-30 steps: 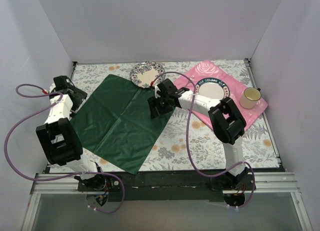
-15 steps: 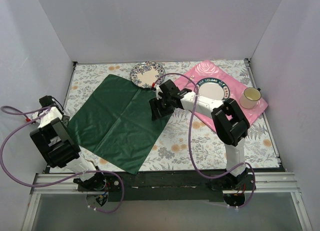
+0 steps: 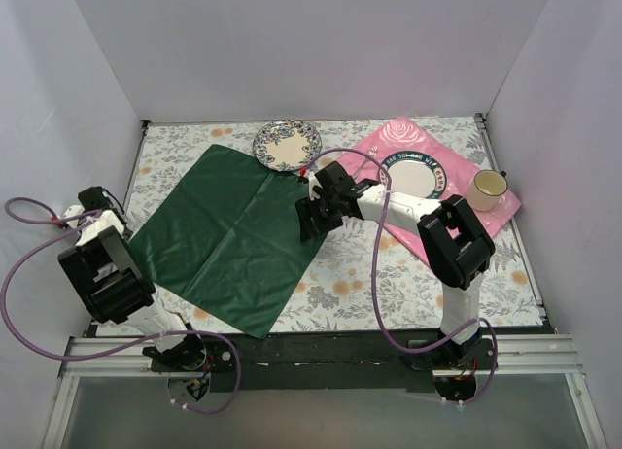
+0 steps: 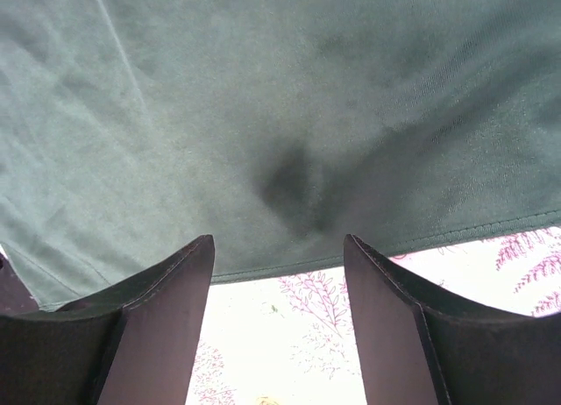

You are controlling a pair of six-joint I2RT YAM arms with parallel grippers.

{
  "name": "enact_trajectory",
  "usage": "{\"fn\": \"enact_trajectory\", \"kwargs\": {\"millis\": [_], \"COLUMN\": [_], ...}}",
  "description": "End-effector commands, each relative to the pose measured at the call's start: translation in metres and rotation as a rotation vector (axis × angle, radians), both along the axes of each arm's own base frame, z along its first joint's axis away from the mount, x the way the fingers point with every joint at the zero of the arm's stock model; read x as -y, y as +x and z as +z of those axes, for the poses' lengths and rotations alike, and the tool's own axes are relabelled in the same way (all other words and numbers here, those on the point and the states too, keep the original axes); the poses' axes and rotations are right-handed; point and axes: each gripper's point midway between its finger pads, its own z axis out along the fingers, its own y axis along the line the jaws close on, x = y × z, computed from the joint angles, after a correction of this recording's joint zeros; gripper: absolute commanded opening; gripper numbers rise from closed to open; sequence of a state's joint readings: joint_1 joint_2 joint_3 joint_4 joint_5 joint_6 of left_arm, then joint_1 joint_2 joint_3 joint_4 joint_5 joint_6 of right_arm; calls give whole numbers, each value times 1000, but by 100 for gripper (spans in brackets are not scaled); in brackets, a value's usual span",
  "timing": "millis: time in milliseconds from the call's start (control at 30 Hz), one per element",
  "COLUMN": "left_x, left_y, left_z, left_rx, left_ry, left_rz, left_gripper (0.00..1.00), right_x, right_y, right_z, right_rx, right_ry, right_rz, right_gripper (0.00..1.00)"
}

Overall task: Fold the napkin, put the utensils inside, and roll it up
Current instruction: Fold the napkin

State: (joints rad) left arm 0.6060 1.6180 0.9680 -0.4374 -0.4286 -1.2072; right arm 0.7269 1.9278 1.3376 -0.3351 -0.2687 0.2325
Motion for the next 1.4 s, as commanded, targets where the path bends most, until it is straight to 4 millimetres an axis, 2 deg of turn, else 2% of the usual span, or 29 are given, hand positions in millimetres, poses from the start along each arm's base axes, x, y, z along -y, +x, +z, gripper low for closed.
{"fn": "enact_trajectory", "kwargs": {"millis": [0,100,200,367,467,633,667,700,800,833,867,1000,1067,1100,1167,1200,1367], "left_x": [-12,-12,-12,-13,-14,-13,-11,-10,-9,-10,-11,-11,-10,-13,-9,-8,29], "left_y": [-2,1,-3,-1,-1,-2,-1,-1,-5,-5,-4,5,1,3,3,9,43], "left_z": [-2,-2,-9,-20,-23,-34,-37,-40,-43,-42,-37,-14,-3,12,22,36,74], "left_rx": [-54,-58,-80,-95,-99,-112,-106,-107,-106,-103,-94,-38,-43,-19,7,43,119], "left_ry": [66,67,68,54,53,40,32,28,39,45,50,60,72,93,92,107,165], "left_rz": [-76,-106,-109,-113,-110,-111,-115,-117,-112,-110,-107,-95,-65,-45,-27,-30,-160], "left_gripper": [47,40,39,33,36,35,32,24,14,3,0,0,0,0,0,0,0], "right_x": [-8,-7,-6,-5,-5,-6,-5,-5,-4,-3,-3,-2,-2,-1,-2,-1,7], "right_y": [5,5,4,3,3,3,3,3,2,3,3,2,2,1,1,1,4], "right_z": [33,34,33,31,30,29,27,27,26,26,27,24,23,22,23,23,35], "right_rx": [77,82,79,81,78,71,68,68,67,69,75,69,67,65,65,62,81], "right_ry": [76,78,75,71,71,73,70,68,63,61,61,57,57,55,60,59,62], "right_rz": [14,12,12,13,13,12,11,12,8,5,2,6,0,1,-1,-4,-32], "right_gripper": [68,68,68,68,68,68,68,68,68,68,68,68,68,68,68,68,68]}}
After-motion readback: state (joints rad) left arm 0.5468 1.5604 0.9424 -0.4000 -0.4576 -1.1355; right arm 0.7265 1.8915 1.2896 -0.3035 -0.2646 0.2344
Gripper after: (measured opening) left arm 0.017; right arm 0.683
